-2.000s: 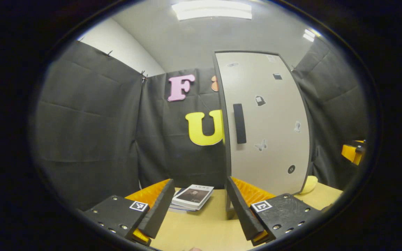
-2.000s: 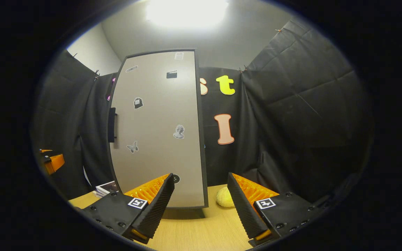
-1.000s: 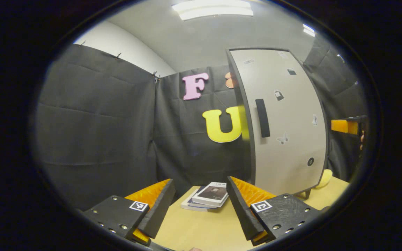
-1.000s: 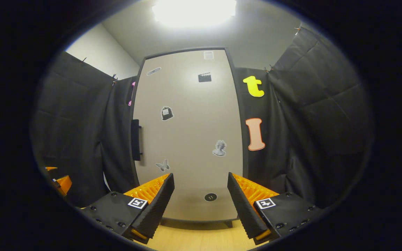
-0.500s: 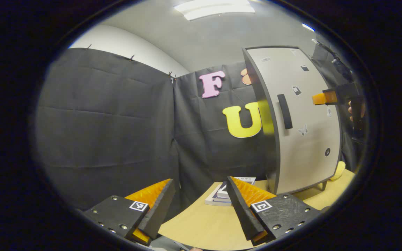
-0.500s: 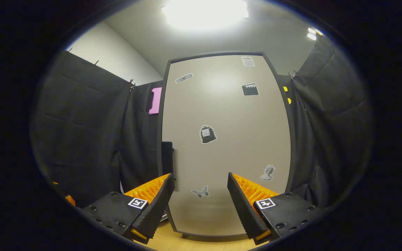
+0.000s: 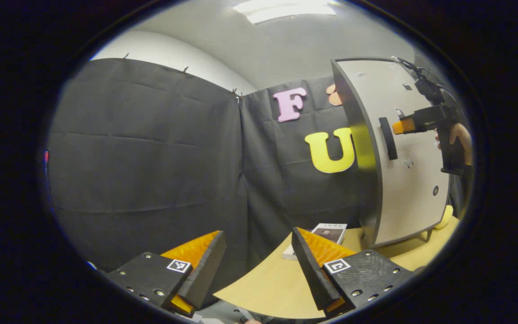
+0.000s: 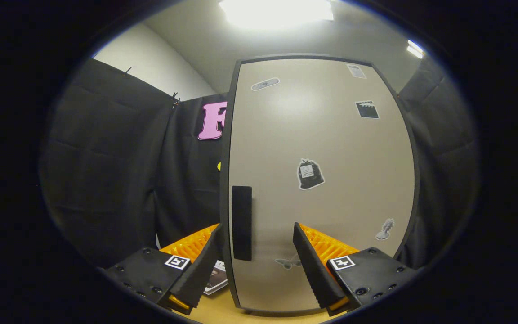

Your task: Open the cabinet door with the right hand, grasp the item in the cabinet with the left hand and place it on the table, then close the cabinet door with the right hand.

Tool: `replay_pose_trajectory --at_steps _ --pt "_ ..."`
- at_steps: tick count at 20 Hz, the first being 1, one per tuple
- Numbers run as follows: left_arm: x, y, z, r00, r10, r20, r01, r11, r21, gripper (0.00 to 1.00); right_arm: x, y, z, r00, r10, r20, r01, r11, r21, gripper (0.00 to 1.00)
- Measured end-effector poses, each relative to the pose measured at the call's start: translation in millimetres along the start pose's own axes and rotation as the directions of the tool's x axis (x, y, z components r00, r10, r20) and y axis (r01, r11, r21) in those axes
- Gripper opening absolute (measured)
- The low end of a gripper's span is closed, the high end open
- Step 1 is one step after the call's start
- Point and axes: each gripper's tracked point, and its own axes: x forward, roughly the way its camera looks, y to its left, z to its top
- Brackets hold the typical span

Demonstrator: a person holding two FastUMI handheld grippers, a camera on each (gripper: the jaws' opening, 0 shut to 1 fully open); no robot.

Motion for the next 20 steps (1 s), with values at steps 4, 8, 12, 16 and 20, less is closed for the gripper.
replay_pose_trajectory --at_steps 4,8,12,16,20 --pt "2.4 14.6 -8.6 1.000 0.013 -0.011 -0.013 1.000 0.008 0.89 24.2 13.2 -9.7 0.999 -0.013 -0.033 0.012 1.000 -0.014 0.97" --pt "7.9 19.5 -18.0 0.999 0.025 -0.023 -0.025 1.000 0.009 0.89 45.7 18.7 -23.5 0.996 -0.041 -0.080 0.039 0.999 -0.032 0.88" --pt "10.2 38.4 -17.7 0.999 0.030 -0.025 -0.030 1.000 0.000 0.89 59.7 22.1 -33.1 0.990 -0.048 -0.136 0.048 0.999 0.001 0.77" --pt "14.2 37.5 -19.1 1.000 0.018 -0.023 -0.018 1.000 -0.003 0.89 56.4 19.9 -36.0 0.982 -0.069 -0.175 0.073 0.997 0.019 0.43" --pt "19.9 29.2 -19.2 1.000 -0.016 -0.022 0.015 1.000 -0.013 0.92 60.1 20.7 -35.8 0.981 -0.077 -0.178 0.082 0.996 0.022 0.22"
